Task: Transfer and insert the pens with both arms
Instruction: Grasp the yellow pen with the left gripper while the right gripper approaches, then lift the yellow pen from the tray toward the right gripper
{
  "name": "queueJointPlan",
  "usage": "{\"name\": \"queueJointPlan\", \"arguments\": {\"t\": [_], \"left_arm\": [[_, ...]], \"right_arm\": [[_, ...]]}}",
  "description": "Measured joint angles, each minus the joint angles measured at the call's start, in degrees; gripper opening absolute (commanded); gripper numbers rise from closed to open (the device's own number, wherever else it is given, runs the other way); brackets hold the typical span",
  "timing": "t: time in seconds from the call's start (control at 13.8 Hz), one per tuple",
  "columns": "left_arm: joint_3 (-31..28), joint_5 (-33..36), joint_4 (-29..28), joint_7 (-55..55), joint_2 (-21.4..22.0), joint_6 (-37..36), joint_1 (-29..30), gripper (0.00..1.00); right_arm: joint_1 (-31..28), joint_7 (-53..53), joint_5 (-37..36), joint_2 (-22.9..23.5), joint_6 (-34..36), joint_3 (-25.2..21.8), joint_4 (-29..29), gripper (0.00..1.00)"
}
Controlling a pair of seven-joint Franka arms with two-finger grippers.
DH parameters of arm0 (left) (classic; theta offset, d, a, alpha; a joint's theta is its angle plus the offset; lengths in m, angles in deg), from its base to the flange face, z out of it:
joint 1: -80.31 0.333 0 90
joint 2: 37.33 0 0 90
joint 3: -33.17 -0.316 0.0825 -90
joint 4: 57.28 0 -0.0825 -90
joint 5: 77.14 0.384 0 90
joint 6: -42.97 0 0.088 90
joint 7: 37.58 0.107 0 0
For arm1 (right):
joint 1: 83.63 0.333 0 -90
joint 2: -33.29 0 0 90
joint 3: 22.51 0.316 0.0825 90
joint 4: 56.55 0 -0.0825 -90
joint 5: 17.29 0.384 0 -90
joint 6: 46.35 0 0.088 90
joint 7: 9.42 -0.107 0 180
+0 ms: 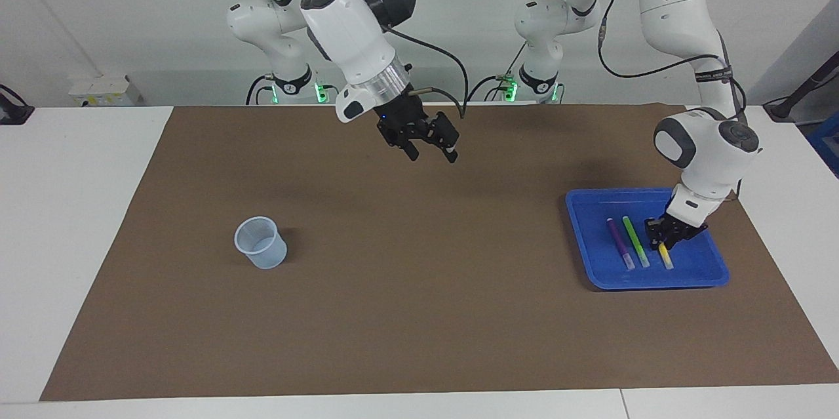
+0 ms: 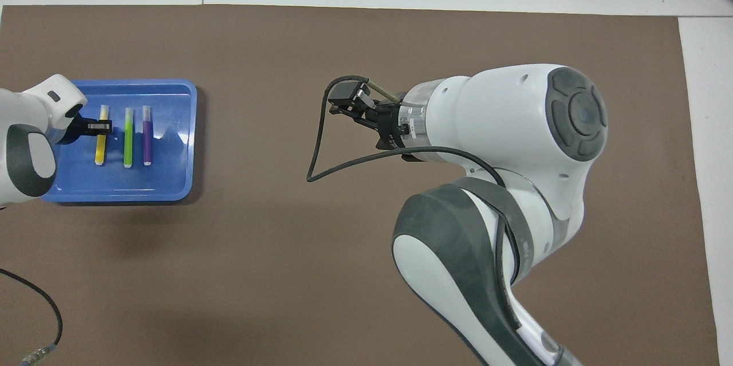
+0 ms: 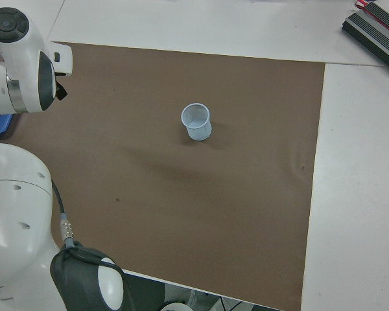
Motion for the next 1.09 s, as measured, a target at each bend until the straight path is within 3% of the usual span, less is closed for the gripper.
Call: {"name": "queueJointPlan", "arguments": {"t": [0.29, 0.51, 0.65, 1.09], "left_arm": [[0.0, 0.0, 0.8, -0.1, 0.0, -3.4, 0.0, 0.00], [0.0, -0.5, 6.8, -1.5, 0.1, -21.1, 0.0, 0.00], [0.0, -0.9, 10.7, -4.6, 0.2, -28.4, 0.0, 0.00], [0.5, -5.3, 12.9, -8.8, 3.1, -29.5, -0.7, 0.00]], "right_arm": [[-0.4, -0.1, 0.7, 0.9, 2.4, -0.3, 3.6, 1.00], [-0.5, -0.1, 0.9, 1.5, 2.6, -0.3, 4.3, 1.00], [-0.4, -1.7, 0.9, 1.5, 3.8, -0.3, 4.5, 1.00], [2.2, -16.9, 0.9, 1.5, 4.2, 0.1, 4.8, 1.00]]}}
